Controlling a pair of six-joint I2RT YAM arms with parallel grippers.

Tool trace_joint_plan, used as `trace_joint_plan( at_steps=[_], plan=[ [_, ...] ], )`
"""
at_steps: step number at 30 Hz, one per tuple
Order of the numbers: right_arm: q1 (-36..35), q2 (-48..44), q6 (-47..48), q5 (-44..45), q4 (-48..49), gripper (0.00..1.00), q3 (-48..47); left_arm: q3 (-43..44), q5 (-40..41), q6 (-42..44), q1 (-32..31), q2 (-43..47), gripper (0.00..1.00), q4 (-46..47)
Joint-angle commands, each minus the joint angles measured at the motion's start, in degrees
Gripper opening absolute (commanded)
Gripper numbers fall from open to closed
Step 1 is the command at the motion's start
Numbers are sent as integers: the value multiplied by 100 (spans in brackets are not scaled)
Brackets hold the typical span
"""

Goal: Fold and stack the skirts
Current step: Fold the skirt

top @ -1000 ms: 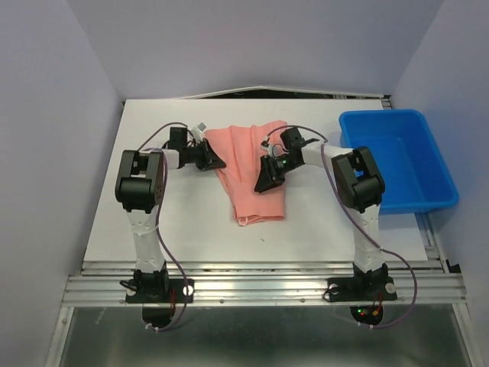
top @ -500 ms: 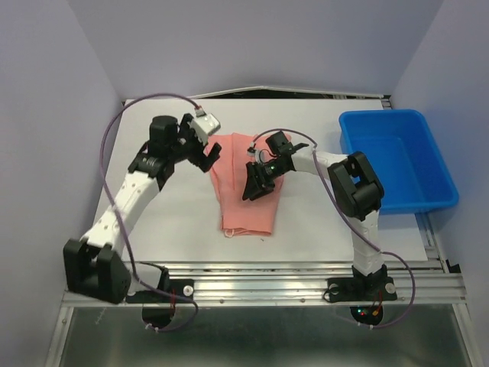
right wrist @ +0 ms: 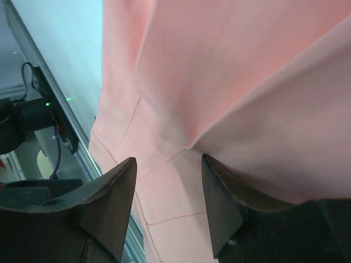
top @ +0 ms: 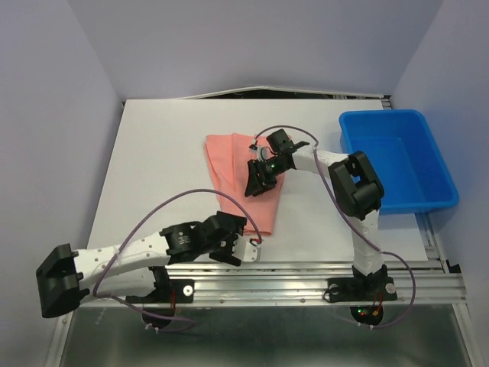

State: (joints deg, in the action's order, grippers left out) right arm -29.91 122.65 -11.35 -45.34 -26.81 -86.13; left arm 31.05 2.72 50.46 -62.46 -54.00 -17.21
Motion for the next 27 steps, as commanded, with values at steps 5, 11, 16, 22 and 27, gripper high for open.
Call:
trace_joint_plan(
  at_steps=[5, 11, 16, 22, 27],
  plan=[
    [12, 505, 353, 421, 62, 55, -159, -134, 1099, -801, -953, -1393, 97, 1641],
    [12, 655, 467, 465, 53, 54, -150, -90, 1651, -757, -988, -2570, 84, 2494],
    [12, 786, 617, 474, -61, 54, -176, -292, 2276, -598, -979, -3186, 67, 3224],
    [-41, 927, 740, 377, -123, 52, 25, -143, 2655, -660, -909, -3047, 32, 2980],
    [-251, 761, 749, 377, 0, 51, 263, 621, 2251, -800, -830, -2546, 13, 1655]
  ],
)
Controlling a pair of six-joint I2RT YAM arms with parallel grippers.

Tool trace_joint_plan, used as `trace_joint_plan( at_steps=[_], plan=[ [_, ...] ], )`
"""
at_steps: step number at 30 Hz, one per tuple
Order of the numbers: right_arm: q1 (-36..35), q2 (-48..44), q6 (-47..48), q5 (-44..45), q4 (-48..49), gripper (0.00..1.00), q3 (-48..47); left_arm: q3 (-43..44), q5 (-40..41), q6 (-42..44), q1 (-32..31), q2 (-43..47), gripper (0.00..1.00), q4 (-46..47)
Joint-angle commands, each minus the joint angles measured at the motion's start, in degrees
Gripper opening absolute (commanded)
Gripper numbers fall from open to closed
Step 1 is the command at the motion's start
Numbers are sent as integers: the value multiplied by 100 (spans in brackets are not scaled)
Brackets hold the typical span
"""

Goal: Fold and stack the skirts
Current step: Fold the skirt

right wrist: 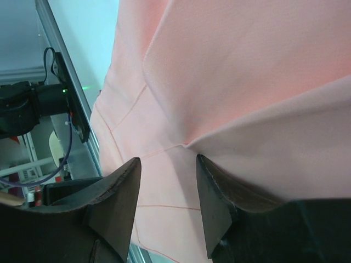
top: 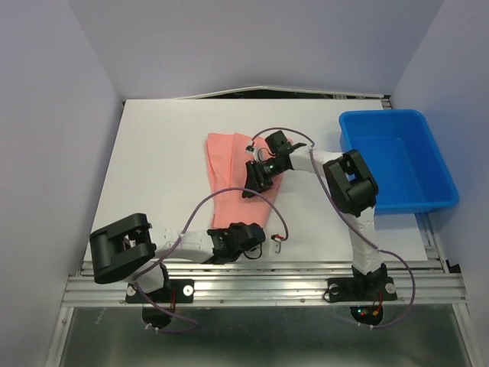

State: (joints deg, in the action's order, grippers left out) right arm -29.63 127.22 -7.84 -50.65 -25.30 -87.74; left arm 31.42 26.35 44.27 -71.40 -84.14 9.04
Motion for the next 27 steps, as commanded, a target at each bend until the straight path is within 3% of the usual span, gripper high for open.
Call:
trace_joint_plan(
  at_steps=[1, 3, 6, 9, 13, 20, 27],
  plan=[
    [-367, 277, 432, 917, -142, 52, 477, 733, -373, -199, 56, 582, 8, -1287],
    [-517, 111, 441, 934, -142, 52, 539, 1258, -647, -339, 64, 635, 0, -2181],
    [-597, -223, 441, 1022, -168, 53, 548, 2007, -1254, -594, 64, 644, 0, -3037],
    [-597, -556, 537, 1363, -299, 62, 163, 2631, -1939, -709, 64, 539, 0, -4057],
    [-106, -707, 564, 1743, -370, 70, -635, 3238, -2878, -815, 73, 451, 0, -5268],
    [317, 178, 1117, 2209, -617, 76, -2334, 4486, -4793, -718, 284, -48, 0, -6738],
    [317, 1120, 1126, 2053, -379, 73, -2845, 5453, -5632, -797, 574, -542, 0, -7328]
  ],
)
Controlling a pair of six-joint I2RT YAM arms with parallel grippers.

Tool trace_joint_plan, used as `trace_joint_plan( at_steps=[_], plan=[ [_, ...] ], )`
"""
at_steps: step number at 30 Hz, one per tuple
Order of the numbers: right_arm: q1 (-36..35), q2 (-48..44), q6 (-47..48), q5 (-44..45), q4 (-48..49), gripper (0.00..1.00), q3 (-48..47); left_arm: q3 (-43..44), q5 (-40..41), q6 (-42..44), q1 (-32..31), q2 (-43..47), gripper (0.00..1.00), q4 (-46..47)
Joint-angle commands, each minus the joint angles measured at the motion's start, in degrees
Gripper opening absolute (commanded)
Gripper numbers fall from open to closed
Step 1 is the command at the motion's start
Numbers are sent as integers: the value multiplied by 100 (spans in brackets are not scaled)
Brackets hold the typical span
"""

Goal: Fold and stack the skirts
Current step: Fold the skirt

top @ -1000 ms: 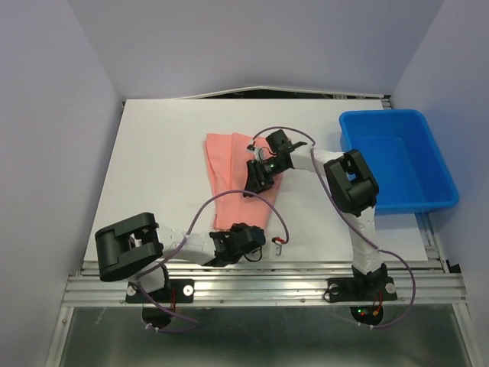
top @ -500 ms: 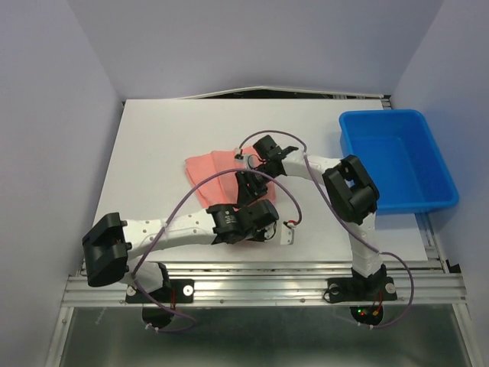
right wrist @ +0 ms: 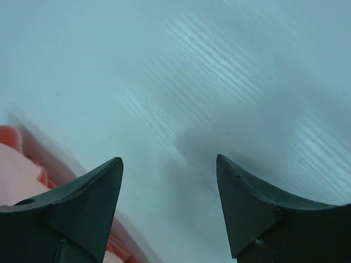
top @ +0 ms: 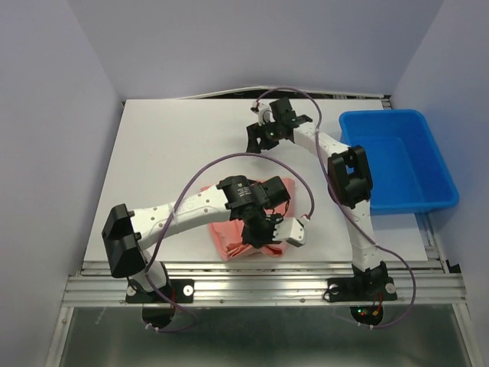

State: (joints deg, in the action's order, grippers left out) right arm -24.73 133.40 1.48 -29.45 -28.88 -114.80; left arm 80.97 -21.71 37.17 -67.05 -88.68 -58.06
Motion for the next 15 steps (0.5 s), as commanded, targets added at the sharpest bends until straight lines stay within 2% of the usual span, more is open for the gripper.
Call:
trace_joint_plan(
  at_steps=[1, 3, 4, 7, 15],
  plan=[
    [-172, 546, 230, -156, -82, 68, -87, 534, -843, -69, 183, -88, 0, -619],
    [-251, 555, 388, -332, -205, 61, 151, 639, -861, -17, 332, -88, 0, -619],
    [-339, 442, 450, -490, -214, 54, 552, 692, -835, 1, 393, -114, 0, -619],
    [-541, 231, 661, -719, -197, 44, 1317, 867, -782, 62, 691, -289, 0, -636],
    [-910, 37, 784, -1352, -302, 36, 2128, 1640, -27, 800, 1158, -790, 0, -627]
  ],
)
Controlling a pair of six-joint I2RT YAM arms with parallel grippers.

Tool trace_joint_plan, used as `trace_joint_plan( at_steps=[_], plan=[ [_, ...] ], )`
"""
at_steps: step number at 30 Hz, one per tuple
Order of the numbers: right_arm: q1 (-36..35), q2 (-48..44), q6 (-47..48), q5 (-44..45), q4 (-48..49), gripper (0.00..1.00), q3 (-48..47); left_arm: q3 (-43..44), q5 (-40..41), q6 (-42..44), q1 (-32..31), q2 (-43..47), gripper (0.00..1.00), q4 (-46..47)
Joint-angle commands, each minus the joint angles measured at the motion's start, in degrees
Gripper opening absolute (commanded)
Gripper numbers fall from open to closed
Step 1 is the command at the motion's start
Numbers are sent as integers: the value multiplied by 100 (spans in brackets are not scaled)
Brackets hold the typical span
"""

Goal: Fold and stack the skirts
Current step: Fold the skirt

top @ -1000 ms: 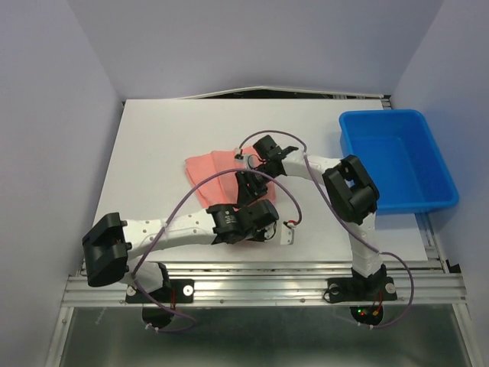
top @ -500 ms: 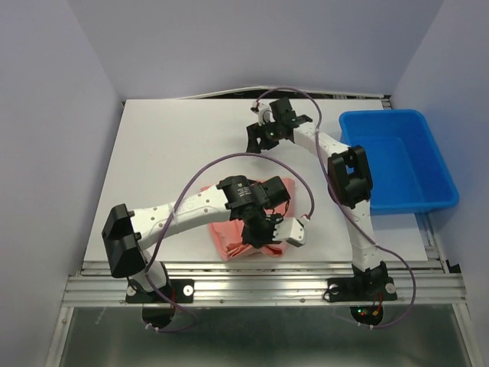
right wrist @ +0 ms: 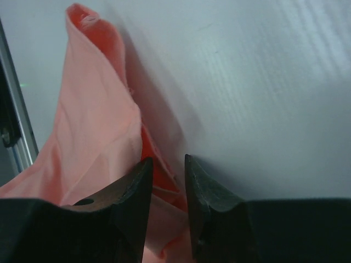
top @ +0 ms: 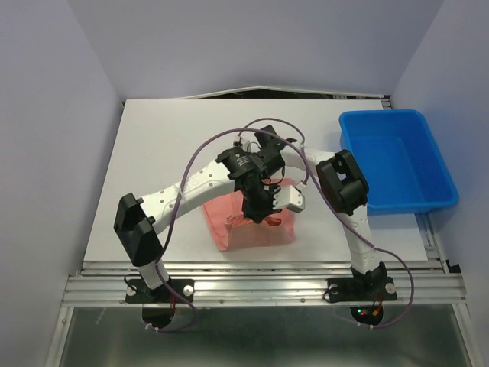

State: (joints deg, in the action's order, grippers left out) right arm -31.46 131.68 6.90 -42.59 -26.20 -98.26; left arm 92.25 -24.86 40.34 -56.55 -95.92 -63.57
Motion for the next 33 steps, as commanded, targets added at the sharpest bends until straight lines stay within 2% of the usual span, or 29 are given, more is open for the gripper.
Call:
trace_joint_plan(
  at_steps=[1, 12, 21, 24, 30, 33],
  plan=[
    [-290, 209, 181, -187, -562, 36, 500, 574, 359, 553, 223, -137, 0, -77],
    [-396, 148, -83, -663, -527, 36, 386, 1031, 473, 1617, 1111, -998, 0, -6],
    [-396, 288, -83, -751, -518, 36, 316, 1120, 763, 2031, 1401, -1508, 2, 450],
    [-396, 341, -92, -795, -527, 36, 299, 928, 834, 2031, 1445, -1561, 3, 941],
    [-396, 455, -66, -699, -527, 38, 149, 356, 1176, 2127, 1472, -1535, 12, 1689],
    [-325, 508, -92, -479, -527, 47, -96, 57, 1300, 2162, 1472, -1517, 21, 2015]
  ],
)
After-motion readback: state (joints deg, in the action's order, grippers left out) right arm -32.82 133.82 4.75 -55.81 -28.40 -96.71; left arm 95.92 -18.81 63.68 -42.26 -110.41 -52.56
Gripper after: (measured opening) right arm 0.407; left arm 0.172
